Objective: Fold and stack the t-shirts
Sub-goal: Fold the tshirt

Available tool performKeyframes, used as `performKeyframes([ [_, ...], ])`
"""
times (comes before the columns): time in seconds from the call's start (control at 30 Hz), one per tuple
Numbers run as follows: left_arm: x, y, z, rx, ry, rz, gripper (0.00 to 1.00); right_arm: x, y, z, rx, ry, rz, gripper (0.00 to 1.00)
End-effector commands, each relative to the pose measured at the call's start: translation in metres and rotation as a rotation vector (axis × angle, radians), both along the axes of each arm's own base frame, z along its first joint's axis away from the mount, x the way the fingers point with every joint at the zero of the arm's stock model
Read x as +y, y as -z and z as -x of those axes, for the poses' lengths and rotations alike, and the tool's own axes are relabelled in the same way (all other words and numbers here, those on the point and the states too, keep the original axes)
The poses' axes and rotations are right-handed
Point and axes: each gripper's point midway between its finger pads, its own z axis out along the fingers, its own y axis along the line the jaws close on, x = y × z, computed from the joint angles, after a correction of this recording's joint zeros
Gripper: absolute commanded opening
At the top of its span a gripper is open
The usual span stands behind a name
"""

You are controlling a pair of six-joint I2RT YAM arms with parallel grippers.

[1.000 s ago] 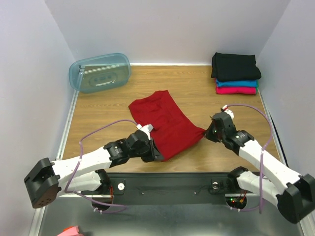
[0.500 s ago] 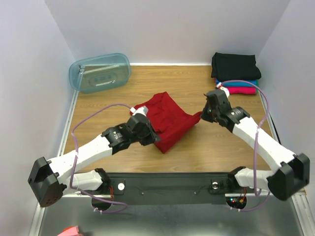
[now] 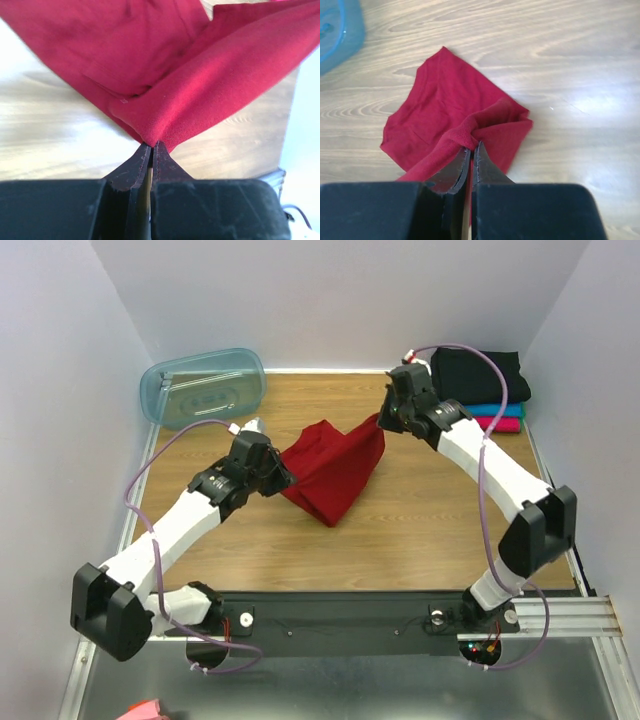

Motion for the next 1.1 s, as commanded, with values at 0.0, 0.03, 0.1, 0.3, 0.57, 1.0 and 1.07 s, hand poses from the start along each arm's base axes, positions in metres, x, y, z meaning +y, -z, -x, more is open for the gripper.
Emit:
performKeyframes([
  [0.0,0.02,-0.003,-0.019,-0.019,-0.015,-0.05,0.0,0.017,-0.02,-0.031,-0.082,-0.039,-0.01,0.0],
  [0.03,0.023,-0.004,-0.025,-0.027,-0.026,-0.049,0.0,0.02,-0.019,-0.035,-0.082,-0.048,-0.008,0.0],
  [0.1,0.029,0.003,-0.036,-0.017,-0.037,-0.049,0.0,0.029,-0.014,-0.049,-0.077,-0.063,-0.007,0.0],
  [0.3,0.051,0.028,-0.062,0.039,-0.095,-0.068,0.0,0.059,-0.003,-0.077,-0.067,-0.14,-0.039,0.0],
  [0.57,0.081,0.06,-0.092,0.092,-0.184,-0.086,0.0,0.09,0.039,-0.119,-0.04,-0.2,-0.033,0.0],
  [1.0,0.105,0.087,-0.13,0.159,-0.259,-0.083,0.55,0.128,0.092,-0.161,-0.043,-0.315,-0.026,0.42],
  [1.07,0.104,0.075,-0.135,0.132,-0.26,-0.069,0.63,0.13,0.081,-0.16,-0.066,-0.348,-0.024,0.61],
])
